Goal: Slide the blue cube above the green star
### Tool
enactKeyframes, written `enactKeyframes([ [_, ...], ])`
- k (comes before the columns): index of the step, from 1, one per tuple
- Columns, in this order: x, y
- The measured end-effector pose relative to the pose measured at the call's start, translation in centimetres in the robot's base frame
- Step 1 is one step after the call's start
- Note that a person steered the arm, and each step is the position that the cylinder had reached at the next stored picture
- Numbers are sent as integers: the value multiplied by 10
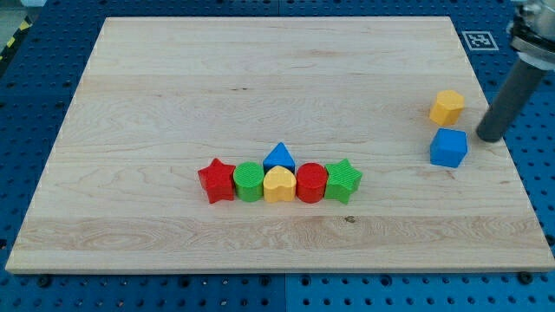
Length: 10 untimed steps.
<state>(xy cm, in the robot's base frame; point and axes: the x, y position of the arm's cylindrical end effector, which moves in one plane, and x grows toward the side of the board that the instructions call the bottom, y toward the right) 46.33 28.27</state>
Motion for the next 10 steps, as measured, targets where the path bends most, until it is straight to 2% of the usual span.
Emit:
enactKeyframes([
  [1,25,1],
  [5,-7,-92],
  [7,16,-81],
  [8,19,-94],
  [10,16,-156],
])
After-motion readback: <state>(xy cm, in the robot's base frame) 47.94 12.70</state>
